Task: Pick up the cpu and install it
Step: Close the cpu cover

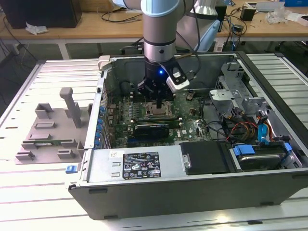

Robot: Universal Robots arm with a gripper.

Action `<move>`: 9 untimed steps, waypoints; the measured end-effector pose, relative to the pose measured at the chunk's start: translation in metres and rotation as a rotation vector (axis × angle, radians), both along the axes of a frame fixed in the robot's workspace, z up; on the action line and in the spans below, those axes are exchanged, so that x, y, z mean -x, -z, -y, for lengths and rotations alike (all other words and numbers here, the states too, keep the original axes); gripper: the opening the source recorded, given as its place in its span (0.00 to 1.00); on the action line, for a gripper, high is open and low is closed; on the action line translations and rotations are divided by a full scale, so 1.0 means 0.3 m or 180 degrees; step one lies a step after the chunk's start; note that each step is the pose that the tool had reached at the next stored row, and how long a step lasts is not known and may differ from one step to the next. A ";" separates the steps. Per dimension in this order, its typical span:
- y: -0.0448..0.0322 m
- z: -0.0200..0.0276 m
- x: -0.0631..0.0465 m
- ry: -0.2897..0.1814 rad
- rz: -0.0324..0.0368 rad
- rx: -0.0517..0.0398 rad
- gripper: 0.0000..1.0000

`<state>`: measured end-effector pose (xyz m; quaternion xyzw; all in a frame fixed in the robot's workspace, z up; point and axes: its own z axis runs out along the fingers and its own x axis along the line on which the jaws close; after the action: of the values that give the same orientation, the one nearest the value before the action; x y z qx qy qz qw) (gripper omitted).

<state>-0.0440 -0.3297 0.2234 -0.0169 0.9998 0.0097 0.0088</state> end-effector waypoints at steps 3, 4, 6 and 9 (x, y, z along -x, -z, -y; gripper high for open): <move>0.004 0.001 0.013 0.0002 0.0000 0.0000 0.11; 0.004 0.001 0.014 0.0002 0.0000 0.0000 0.11; 0.007 0.001 0.035 0.0003 0.0001 -0.0002 0.11; 0.026 0.001 0.058 0.0002 0.0001 -0.0002 0.11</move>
<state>-0.0615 -0.3301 0.2157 -0.0166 0.9998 0.0100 0.0089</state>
